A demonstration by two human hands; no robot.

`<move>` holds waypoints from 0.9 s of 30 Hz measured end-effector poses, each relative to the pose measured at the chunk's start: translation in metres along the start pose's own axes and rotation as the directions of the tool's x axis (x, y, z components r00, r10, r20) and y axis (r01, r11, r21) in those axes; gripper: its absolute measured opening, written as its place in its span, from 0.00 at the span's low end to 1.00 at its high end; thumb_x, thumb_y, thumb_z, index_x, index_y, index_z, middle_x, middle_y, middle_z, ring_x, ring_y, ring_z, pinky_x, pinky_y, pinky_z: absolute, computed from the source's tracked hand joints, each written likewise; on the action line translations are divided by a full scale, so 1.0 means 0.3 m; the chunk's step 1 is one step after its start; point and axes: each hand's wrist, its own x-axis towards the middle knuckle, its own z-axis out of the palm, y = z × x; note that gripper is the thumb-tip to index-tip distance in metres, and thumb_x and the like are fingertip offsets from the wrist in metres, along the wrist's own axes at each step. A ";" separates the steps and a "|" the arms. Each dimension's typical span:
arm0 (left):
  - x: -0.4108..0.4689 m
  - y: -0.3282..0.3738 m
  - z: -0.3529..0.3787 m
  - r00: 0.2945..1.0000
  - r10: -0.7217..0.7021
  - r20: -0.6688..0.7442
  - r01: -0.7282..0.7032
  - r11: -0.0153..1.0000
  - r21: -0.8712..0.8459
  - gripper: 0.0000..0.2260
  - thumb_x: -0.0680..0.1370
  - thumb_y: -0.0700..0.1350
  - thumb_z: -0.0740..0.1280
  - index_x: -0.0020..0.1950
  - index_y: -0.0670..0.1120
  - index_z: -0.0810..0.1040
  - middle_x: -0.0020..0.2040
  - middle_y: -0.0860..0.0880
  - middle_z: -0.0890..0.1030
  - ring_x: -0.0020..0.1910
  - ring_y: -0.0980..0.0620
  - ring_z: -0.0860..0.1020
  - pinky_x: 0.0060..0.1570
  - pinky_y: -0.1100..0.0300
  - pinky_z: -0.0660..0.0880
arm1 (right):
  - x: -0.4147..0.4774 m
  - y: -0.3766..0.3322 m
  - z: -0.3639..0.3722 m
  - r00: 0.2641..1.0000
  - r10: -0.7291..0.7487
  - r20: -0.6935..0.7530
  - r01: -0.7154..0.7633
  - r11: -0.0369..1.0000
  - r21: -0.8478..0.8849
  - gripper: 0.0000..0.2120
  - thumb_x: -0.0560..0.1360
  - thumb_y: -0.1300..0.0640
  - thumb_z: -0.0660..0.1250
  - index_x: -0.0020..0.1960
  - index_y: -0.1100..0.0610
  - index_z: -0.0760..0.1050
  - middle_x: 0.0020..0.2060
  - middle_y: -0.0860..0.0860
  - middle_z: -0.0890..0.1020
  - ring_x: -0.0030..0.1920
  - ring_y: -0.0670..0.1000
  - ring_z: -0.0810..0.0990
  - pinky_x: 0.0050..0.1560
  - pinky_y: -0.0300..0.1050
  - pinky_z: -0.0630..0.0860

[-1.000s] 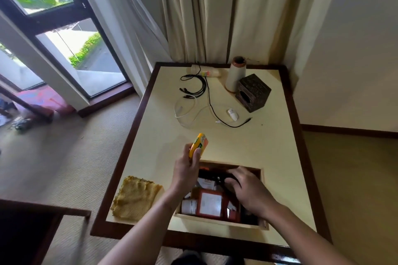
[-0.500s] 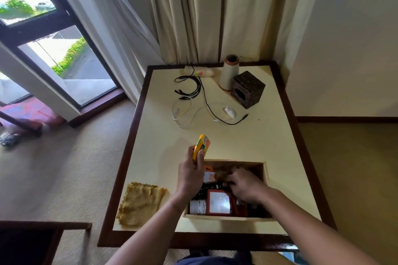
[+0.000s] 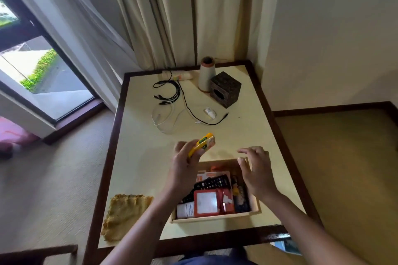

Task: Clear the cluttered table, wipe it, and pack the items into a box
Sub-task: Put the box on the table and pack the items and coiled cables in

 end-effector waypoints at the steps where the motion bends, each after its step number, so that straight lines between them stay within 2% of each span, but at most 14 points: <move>1: 0.005 0.021 0.009 0.995 -0.026 0.100 0.026 1.000 0.003 0.11 0.82 0.47 0.69 0.64 0.51 0.81 0.54 0.57 0.77 0.47 0.56 0.78 0.42 0.63 0.77 | 0.004 0.023 -0.008 0.991 0.133 0.019 -0.134 0.986 0.101 0.14 0.81 0.46 0.61 0.64 0.48 0.76 0.60 0.44 0.73 0.62 0.46 0.68 0.61 0.46 0.68; 3: 0.013 0.061 0.038 0.954 -0.054 0.296 0.033 0.997 0.075 0.09 0.81 0.47 0.71 0.61 0.52 0.82 0.53 0.57 0.79 0.46 0.58 0.79 0.42 0.70 0.76 | 0.012 0.057 -0.012 0.925 0.290 0.244 -0.358 0.880 0.313 0.15 0.85 0.47 0.57 0.67 0.49 0.75 0.65 0.47 0.75 0.67 0.48 0.71 0.62 0.44 0.69; 5: 0.016 0.096 0.076 0.906 -0.060 0.418 0.008 0.992 0.126 0.07 0.80 0.46 0.72 0.58 0.52 0.82 0.51 0.56 0.82 0.45 0.57 0.80 0.40 0.70 0.76 | 0.008 0.061 -0.018 0.857 0.297 0.422 -0.475 0.772 0.422 0.15 0.87 0.49 0.54 0.66 0.49 0.75 0.63 0.50 0.79 0.62 0.47 0.78 0.53 0.38 0.74; 8: 0.021 0.121 0.147 0.819 -0.077 0.568 -0.015 0.988 0.157 0.06 0.79 0.45 0.72 0.55 0.52 0.79 0.46 0.52 0.84 0.42 0.52 0.83 0.39 0.55 0.82 | 0.008 0.064 -0.035 0.831 0.318 0.456 -0.520 0.734 0.437 0.14 0.87 0.48 0.53 0.63 0.46 0.76 0.58 0.49 0.81 0.56 0.44 0.79 0.49 0.39 0.75; 11: 0.027 0.121 0.194 0.711 -0.071 0.700 -0.092 0.977 0.193 0.08 0.78 0.39 0.71 0.55 0.48 0.79 0.50 0.50 0.83 0.46 0.51 0.84 0.44 0.51 0.84 | 0.021 0.078 -0.048 0.803 0.306 0.512 -0.553 0.702 0.448 0.13 0.86 0.47 0.55 0.61 0.43 0.77 0.57 0.50 0.83 0.58 0.49 0.82 0.60 0.50 0.79; 13: 0.025 0.113 0.210 0.651 -0.057 0.757 -0.125 0.976 0.181 0.10 0.77 0.37 0.72 0.56 0.47 0.80 0.53 0.50 0.82 0.50 0.51 0.83 0.47 0.50 0.84 | 0.029 0.091 -0.049 0.796 0.283 0.535 -0.550 0.708 0.444 0.12 0.86 0.48 0.56 0.62 0.45 0.78 0.58 0.49 0.83 0.60 0.50 0.81 0.65 0.52 0.77; 14: 0.021 0.109 0.215 0.632 -0.064 0.772 -0.131 0.973 0.188 0.10 0.76 0.38 0.73 0.56 0.47 0.80 0.53 0.51 0.81 0.50 0.52 0.82 0.47 0.50 0.84 | 0.029 0.090 -0.051 0.824 0.276 0.495 -0.507 0.749 0.425 0.11 0.85 0.50 0.58 0.62 0.46 0.78 0.58 0.48 0.82 0.61 0.49 0.79 0.63 0.49 0.77; 16: 0.011 0.101 0.207 0.631 -0.082 0.771 -0.125 0.971 0.205 0.09 0.77 0.41 0.74 0.56 0.48 0.81 0.52 0.53 0.81 0.49 0.53 0.82 0.45 0.54 0.84 | 0.025 0.091 -0.054 0.938 0.226 0.262 -0.309 0.889 0.338 0.06 0.82 0.54 0.65 0.58 0.48 0.77 0.55 0.46 0.79 0.57 0.46 0.78 0.55 0.40 0.76; 18: 0.008 0.090 0.179 0.668 -0.081 0.740 -0.104 0.974 0.201 0.09 0.76 0.42 0.75 0.55 0.50 0.82 0.51 0.55 0.81 0.48 0.55 0.82 0.43 0.59 0.82 | 0.015 0.080 -0.078 0.996 0.013 0.087 -0.025 0.989 0.144 0.06 0.78 0.59 0.69 0.51 0.49 0.78 0.50 0.44 0.77 0.51 0.44 0.76 0.50 0.38 0.75; 19: 0.009 0.080 0.158 0.697 -0.081 0.713 -0.088 0.976 0.197 0.09 0.76 0.43 0.75 0.55 0.50 0.82 0.51 0.55 0.82 0.48 0.56 0.82 0.43 0.58 0.82 | 0.009 0.068 -0.093 0.983 -0.138 0.123 0.137 0.990 0.021 0.07 0.77 0.61 0.70 0.49 0.49 0.79 0.48 0.44 0.78 0.51 0.44 0.75 0.51 0.40 0.75; 21: 0.012 0.051 0.110 0.747 -0.098 0.657 -0.039 0.981 0.190 0.09 0.75 0.43 0.76 0.54 0.51 0.83 0.48 0.55 0.85 0.46 0.56 0.84 0.45 0.53 0.83 | -0.003 0.041 -0.109 0.869 -0.356 0.344 0.450 0.858 -0.248 0.07 0.74 0.59 0.68 0.49 0.50 0.82 0.47 0.45 0.82 0.54 0.49 0.76 0.55 0.48 0.74; 22: 0.014 0.034 0.085 0.767 -0.120 0.630 0.002 0.983 0.185 0.08 0.75 0.43 0.76 0.53 0.50 0.83 0.47 0.54 0.86 0.46 0.55 0.84 0.46 0.50 0.83 | -0.010 0.022 -0.108 0.803 -0.383 0.456 0.559 0.750 -0.354 0.08 0.74 0.55 0.68 0.51 0.51 0.83 0.48 0.47 0.83 0.56 0.52 0.76 0.56 0.51 0.72; 24: 0.015 0.005 0.040 0.800 -0.186 0.570 0.115 0.981 0.158 0.07 0.75 0.45 0.77 0.51 0.49 0.84 0.45 0.51 0.87 0.45 0.51 0.86 0.46 0.44 0.83 | -0.018 -0.019 -0.096 0.714 -0.294 0.635 0.668 0.559 -0.492 0.13 0.75 0.48 0.67 0.53 0.53 0.83 0.49 0.50 0.85 0.60 0.56 0.74 0.60 0.57 0.67; 27: 0.014 -0.013 -0.015 0.826 -0.234 0.512 0.224 0.971 0.083 0.12 0.70 0.51 0.77 0.50 0.49 0.84 0.45 0.48 0.87 0.45 0.45 0.86 0.45 0.38 0.83 | -0.021 -0.072 -0.065 0.644 -0.134 0.753 0.722 0.433 -0.541 0.14 0.76 0.49 0.68 0.56 0.56 0.82 0.51 0.54 0.85 0.63 0.59 0.71 0.71 0.63 0.59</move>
